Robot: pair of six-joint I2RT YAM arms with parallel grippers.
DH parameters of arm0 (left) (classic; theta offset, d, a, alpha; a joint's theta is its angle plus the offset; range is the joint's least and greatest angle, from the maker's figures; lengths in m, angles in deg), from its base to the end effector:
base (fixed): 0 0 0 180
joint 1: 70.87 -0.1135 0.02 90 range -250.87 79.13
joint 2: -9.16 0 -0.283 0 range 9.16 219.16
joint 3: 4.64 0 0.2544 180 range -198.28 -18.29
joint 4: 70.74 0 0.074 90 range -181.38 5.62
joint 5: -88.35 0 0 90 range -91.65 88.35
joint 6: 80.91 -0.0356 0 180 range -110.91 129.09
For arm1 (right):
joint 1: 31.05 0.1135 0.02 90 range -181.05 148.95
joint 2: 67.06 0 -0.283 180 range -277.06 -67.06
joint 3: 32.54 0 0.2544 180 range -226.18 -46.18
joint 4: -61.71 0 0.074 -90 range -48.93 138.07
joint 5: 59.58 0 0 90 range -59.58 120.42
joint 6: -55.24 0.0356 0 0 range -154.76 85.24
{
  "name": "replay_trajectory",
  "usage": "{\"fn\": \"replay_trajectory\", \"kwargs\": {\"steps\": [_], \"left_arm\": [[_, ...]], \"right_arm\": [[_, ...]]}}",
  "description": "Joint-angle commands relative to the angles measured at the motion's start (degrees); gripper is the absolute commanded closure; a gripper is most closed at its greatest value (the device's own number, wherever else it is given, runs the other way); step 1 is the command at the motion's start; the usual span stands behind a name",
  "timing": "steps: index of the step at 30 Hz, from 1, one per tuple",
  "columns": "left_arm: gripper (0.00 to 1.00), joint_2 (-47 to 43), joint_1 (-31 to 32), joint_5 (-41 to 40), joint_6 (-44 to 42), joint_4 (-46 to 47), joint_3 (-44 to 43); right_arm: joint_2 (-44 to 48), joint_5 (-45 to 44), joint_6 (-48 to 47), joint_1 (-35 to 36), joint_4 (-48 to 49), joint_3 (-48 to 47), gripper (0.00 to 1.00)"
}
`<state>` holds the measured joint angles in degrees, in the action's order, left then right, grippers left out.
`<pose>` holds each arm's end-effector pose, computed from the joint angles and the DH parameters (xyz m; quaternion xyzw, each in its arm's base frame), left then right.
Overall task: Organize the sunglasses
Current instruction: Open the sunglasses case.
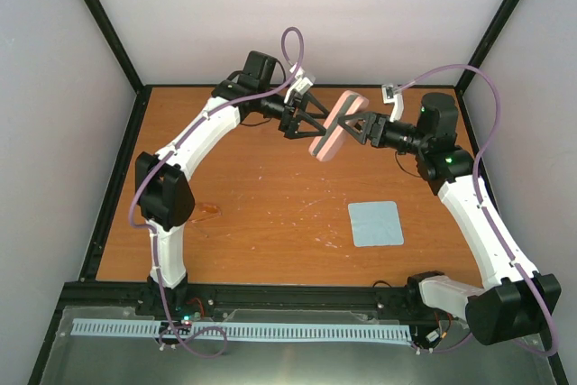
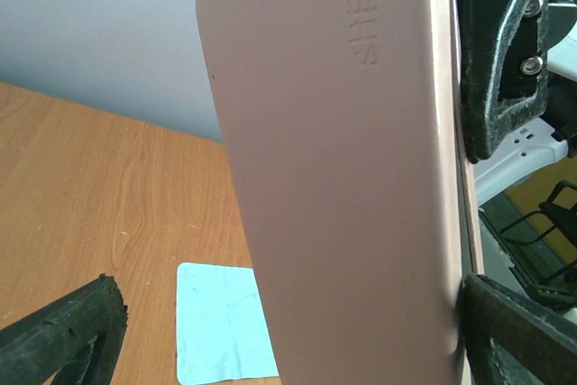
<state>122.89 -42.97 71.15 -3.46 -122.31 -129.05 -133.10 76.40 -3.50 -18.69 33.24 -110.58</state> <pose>0.3798 -0.2396 0.3644 0.4845 0.6017 -0.5796 0.2594 0.2374 0.0782 0.3970 -0.1095 0.7658 0.4952 0.3953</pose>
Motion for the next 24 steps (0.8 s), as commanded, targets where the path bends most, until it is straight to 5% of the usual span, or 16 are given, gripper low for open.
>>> {"fn": "replay_trajectory", "kwargs": {"steps": [1, 13, 24], "left_arm": [[0.0, 0.7, -0.6, -9.6, -3.6, -0.7, -1.3], [0.0, 1.2, -6.5, -9.2, -3.0, -4.0, -7.9], [0.02, -6.0, -7.6, 2.0, -6.8, -9.1, -1.6]], "right_arm": [[3.4, 9.5, 1.7, 0.9, 3.2, -0.6, 0.69], [4.9, 5.7, 0.0, 0.9, 0.5, -0.6, 0.7], [1.2, 2.5, 4.7, 0.7, 13.4, 1.8, 0.74]]}}
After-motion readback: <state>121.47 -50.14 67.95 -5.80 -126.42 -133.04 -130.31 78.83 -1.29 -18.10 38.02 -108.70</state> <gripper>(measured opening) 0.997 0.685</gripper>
